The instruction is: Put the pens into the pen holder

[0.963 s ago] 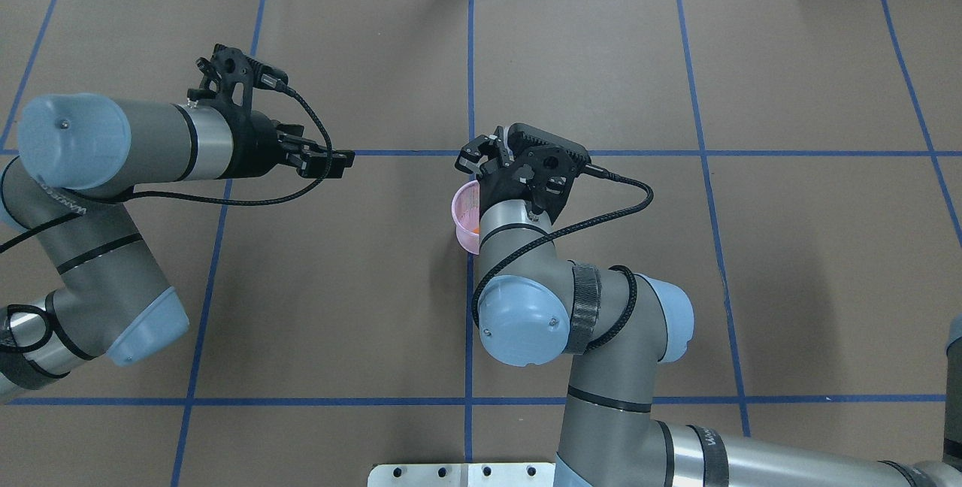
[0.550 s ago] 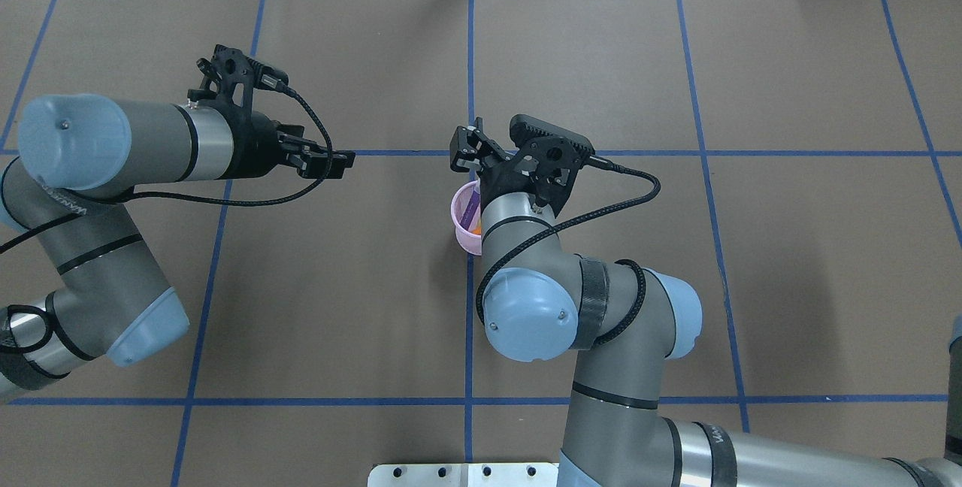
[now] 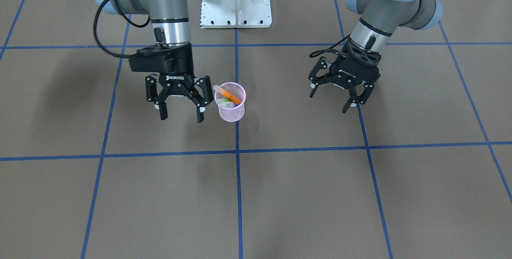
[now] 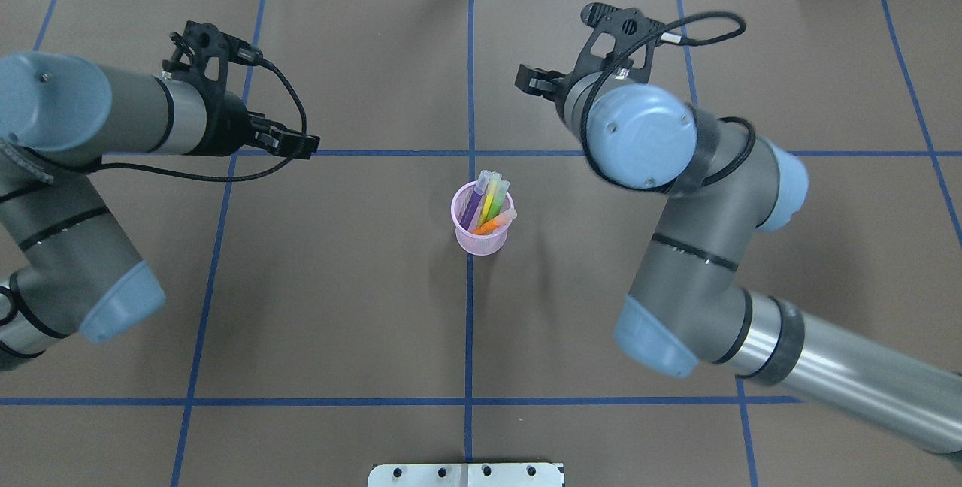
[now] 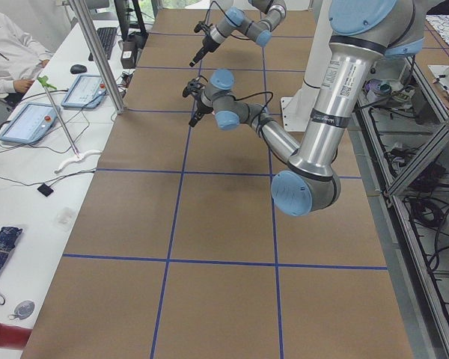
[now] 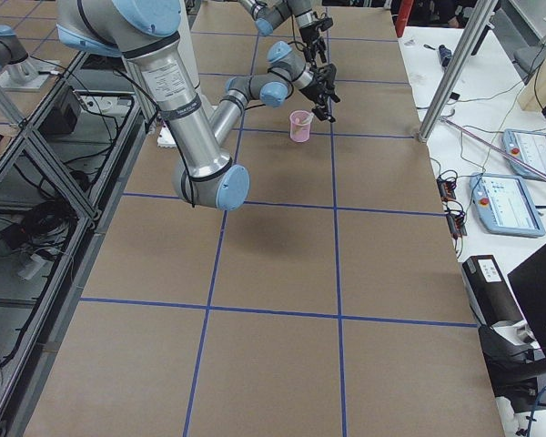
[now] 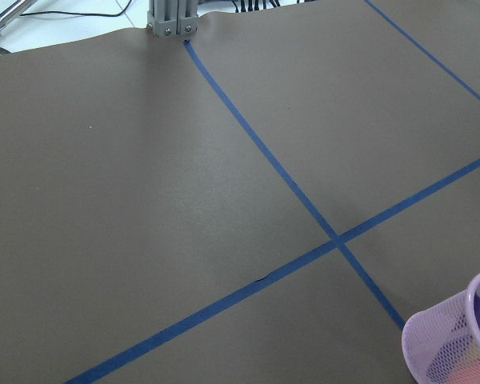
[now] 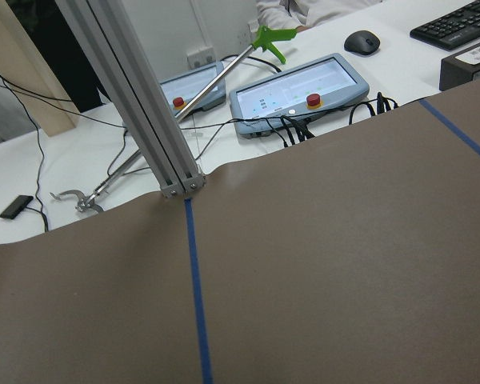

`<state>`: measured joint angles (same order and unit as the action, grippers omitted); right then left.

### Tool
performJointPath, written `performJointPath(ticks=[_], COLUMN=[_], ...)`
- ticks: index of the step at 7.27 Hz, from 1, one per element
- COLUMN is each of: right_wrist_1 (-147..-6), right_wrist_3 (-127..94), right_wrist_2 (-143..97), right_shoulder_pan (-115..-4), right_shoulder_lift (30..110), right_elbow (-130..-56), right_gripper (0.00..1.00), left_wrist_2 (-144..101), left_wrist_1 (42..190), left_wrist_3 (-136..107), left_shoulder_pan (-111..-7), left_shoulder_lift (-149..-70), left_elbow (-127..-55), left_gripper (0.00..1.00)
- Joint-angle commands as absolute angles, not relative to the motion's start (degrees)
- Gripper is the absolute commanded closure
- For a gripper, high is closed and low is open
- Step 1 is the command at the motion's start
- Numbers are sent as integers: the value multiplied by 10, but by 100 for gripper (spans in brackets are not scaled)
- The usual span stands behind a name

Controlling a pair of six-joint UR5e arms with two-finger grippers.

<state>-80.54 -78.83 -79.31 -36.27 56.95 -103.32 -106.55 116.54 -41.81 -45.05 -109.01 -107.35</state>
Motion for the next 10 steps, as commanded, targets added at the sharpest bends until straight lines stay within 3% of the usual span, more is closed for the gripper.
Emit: performJointPath(ticks=[1,3,5,8,10], right_wrist_1=[-846,-867,-869,-866,-864], right_wrist_3=[-637,-441,-227,52,82], right_wrist_2=[-992,-1132,-1227,-1260,-1256], right_shoulder_pan=[-477,-582,-685,-816,-866], right_shoulder_lift=[598,654,728,839,908], right_elbow=[-1033,-1032,-1014,-961,-958], right_gripper=[2,2,1,1,1], left_wrist_2=[-1099,-1173,-1234,-1288,-1286], left_wrist_1=[955,863,860,860,868], left_wrist_3=[-297,-150,-9,216,218], left_shoulder_pan=[-514,-616,-711,-837,-884], left_shoulder_lift=[-1083,-1073,-999,-946,-913], left_elbow=[-1148,-1144,-1124,-987,-921], left_gripper=[1,1,1,0,0])
